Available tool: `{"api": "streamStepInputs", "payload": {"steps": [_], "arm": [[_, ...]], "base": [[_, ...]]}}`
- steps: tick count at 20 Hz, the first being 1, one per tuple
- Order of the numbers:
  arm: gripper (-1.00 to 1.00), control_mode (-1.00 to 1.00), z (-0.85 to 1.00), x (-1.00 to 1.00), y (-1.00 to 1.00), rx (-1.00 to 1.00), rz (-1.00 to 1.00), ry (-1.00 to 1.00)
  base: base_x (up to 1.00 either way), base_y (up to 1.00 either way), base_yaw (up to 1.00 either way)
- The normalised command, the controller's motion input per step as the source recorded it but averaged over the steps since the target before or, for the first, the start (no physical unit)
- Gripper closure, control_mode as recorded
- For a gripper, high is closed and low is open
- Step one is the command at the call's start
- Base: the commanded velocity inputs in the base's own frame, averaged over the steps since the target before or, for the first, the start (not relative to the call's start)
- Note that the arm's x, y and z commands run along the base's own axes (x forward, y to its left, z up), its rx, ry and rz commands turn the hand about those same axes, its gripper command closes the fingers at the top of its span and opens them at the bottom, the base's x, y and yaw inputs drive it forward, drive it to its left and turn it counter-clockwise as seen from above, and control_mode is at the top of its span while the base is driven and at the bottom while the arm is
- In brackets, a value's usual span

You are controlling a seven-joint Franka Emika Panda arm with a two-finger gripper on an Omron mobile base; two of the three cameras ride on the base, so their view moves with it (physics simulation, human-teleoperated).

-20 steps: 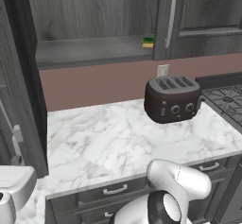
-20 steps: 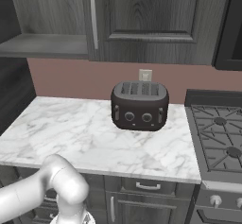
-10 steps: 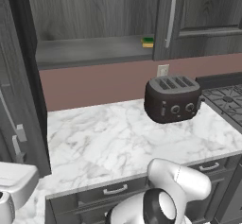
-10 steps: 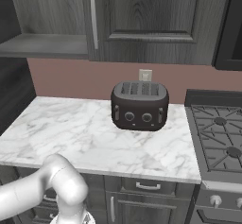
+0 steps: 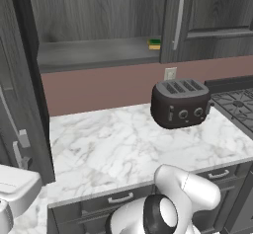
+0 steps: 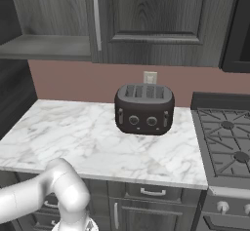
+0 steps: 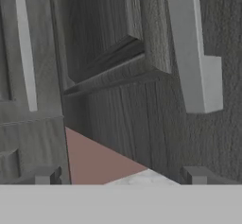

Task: Pick up the sponge and sponge from the sink, and place them back in the cabinet, and close the cabinet doors.

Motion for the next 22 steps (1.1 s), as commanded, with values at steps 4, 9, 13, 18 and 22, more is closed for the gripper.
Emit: {"api": "streamStepInputs", "payload": {"steps": [4,9,13,18,22], "arm": [[-1.0,-1.0,0.0,0.29,0.0,0.0,-0.06,-0.05],[-1.0,-1.0,0.0,0.27,-0.01,0.0,-0.06,-0.06],[-1.0,-1.0,0.0,0.42,-0.06,0.0,-0.06,-0.01],[-1.0,-1.0,0.0,0.48,-0.19,0.0,-0.02,0.0],[-1.0,-1.0,0.0,0.43,-0.22,0.0,-0.01,0.0]], "base": [[0.0,0.0,0.0],[0.0,0.0,0.0],[0.0,0.0,0.0],[0.0,0.0,0.0],[0.0,0.0,0.0]]}}
